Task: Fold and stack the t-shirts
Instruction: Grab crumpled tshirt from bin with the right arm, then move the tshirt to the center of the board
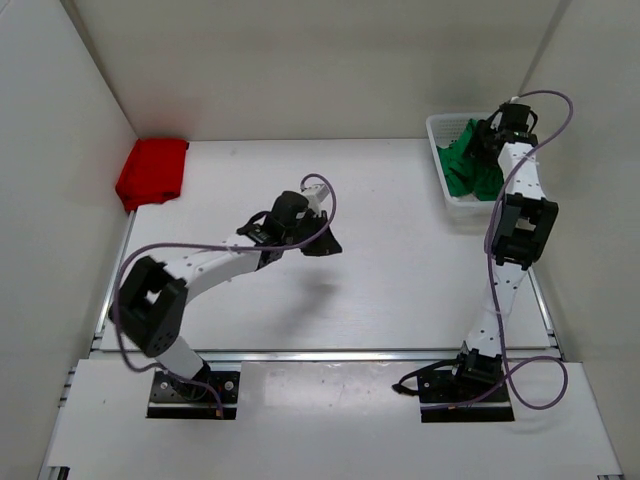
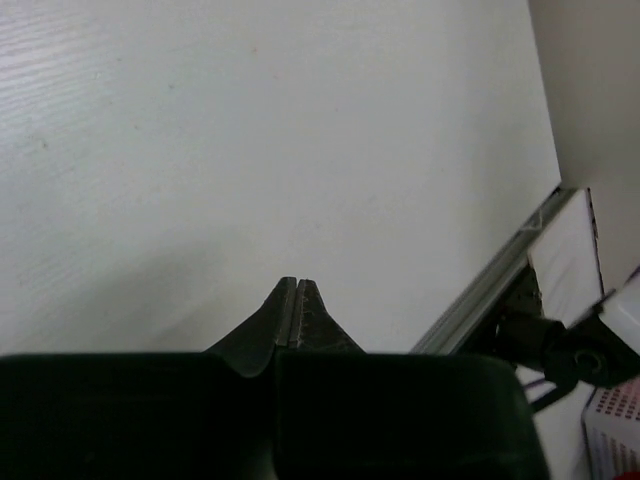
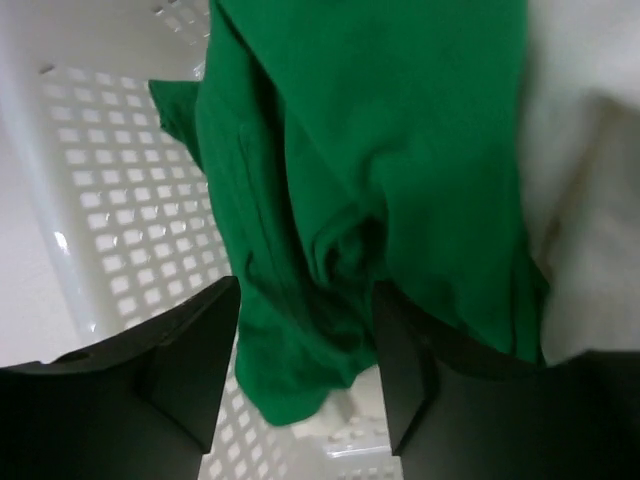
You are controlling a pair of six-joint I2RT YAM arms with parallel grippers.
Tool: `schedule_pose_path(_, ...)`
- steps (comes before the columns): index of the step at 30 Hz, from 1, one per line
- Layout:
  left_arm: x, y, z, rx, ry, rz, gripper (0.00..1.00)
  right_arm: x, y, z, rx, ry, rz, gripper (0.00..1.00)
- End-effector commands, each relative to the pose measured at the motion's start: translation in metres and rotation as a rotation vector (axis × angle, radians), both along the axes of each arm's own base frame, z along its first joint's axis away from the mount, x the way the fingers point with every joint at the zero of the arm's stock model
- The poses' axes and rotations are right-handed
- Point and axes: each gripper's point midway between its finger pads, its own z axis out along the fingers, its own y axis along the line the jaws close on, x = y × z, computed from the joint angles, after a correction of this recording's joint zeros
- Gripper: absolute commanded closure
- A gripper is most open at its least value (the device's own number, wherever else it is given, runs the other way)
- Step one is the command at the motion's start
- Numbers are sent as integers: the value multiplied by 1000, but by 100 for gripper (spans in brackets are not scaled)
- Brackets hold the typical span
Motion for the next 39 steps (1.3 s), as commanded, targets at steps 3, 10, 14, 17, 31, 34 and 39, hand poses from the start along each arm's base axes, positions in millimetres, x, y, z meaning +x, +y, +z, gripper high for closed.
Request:
schedule_pose_path(3, -19, 35, 33, -72, -116, 20, 100, 24, 5, 5, -42, 1, 64, 44)
schedule_pose_path(10, -20, 35, 27, -100, -80, 20, 94, 29, 22, 37, -26, -47, 57, 98)
schedule_pose_path(14, -19, 33, 28, -138, -49, 7, 73, 14, 25, 111, -27, -156, 58, 99)
schedule_pose_path(17, -21, 34, 26, -160, -31, 0, 55, -12, 37, 189, -34, -277, 85, 100)
schedule_pose_path(31, 11, 85, 37, -279, 43, 230, 45, -206, 202, 457, -26, -979, 547, 100)
schedule_pose_path(34, 18, 103, 35, -286, 45, 314, 46, -259, 259, 481, 117, -1073, 767, 100)
schedule_pose_path(39, 24, 152, 30, -321, 68, 475, 45, -305, 320, 491, 258, -1115, 996, 100)
